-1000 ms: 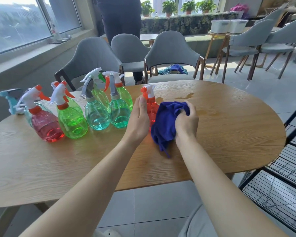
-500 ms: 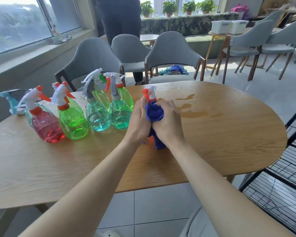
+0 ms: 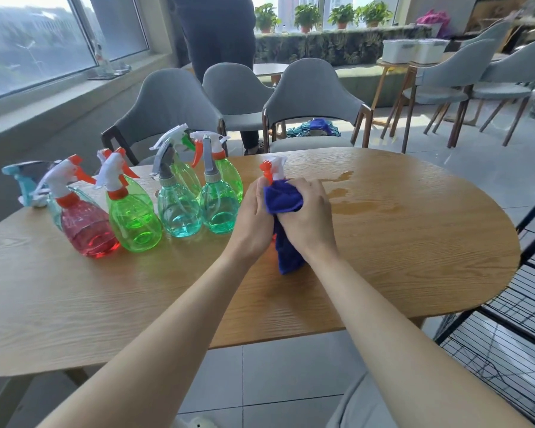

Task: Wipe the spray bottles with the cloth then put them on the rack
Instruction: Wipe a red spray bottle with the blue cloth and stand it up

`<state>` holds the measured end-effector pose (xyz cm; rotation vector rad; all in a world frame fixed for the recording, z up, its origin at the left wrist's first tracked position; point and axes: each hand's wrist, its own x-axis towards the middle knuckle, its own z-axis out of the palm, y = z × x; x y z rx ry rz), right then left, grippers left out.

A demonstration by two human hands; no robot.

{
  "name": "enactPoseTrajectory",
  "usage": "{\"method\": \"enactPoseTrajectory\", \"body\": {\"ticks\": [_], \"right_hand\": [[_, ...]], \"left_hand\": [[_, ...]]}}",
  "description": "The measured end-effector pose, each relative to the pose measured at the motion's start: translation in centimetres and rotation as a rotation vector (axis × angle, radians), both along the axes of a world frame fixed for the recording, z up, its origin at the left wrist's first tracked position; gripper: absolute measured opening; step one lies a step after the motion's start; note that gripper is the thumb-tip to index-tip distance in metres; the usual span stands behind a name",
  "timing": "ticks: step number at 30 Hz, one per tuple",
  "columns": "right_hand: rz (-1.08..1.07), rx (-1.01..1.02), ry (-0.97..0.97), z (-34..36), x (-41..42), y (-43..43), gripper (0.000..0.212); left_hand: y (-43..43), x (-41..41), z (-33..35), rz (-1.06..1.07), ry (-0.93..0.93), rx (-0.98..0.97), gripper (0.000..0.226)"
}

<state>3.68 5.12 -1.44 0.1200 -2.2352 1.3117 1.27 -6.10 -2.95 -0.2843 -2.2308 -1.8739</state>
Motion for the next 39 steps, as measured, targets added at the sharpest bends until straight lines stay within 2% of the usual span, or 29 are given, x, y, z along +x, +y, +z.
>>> {"method": "enactPoseTrajectory", "body": {"ticks": [4,8,11,13,16,18,23,28,30,33,34,37,39], "right_hand": [[-0.084,-0.269,-0.106,0.5,-1.0,0.9,0.016],[0.065,-0.010,-0.060,-0.6,0.4,0.6,0.016],[0.128,0.072,-0.158,-1.5,0.7,0.8,0.016],[0.065,-0.098,-0.258,-1.5,0.4,1.6,0.014],[-0.017,-0.503,-0.382,-0.7,-0.3,3.4,0.014],[-0.029,-0.593,-0.402,0.0,-0.5,4.6,0.013],[-0.016,-0.602,-0.397,1.9,-0.8,6.2,0.014],[0.005,-0.491,-0.451,2.7,-1.1,6.1,0.043],[-0.001,-0.451,-0.462,3.1,-1.0,6.1,0.046],[0.001,-0.449,-0.476,4.2,-0.8,6.1,0.049],[0.006,-0.455,-0.476,4.6,-0.8,6.1,0.047],[0.049,-0.456,-0.469,6.1,-0.4,5.5,0.048],[0.090,-0.428,-0.472,7.2,0.0,5.1,0.047]], "left_hand": [[0.0,0.3,0.3,0.012,0.050,-0.022,0.053],[-0.2,0.2,0.2,-0.016,0.047,-0.017,0.055],[-0.4,0.3,0.5,-0.009,0.062,-0.037,0.047],[-0.3,0.3,1.1,0.012,0.106,-0.066,0.041],[-0.1,-0.7,1.2,0.027,0.124,-0.110,0.032],[0.1,-1.5,1.3,0.035,0.128,-0.126,0.033],[0.8,-4.4,1.8,0.043,0.067,-0.171,0.032],[1.0,-5.3,3.3,0.060,-0.080,-0.171,0.035],[1.0,-4.2,4.0,0.165,-0.017,-0.214,0.033],[1.0,-1.8,5.4,0.292,0.158,-0.231,0.017],[1.1,-1.1,6.2,0.239,0.156,-0.214,0.021],[1.4,0.6,8.4,-0.123,0.010,-0.213,0.036],[1.5,1.2,9.2,-0.262,-0.015,-0.258,0.036]]}}
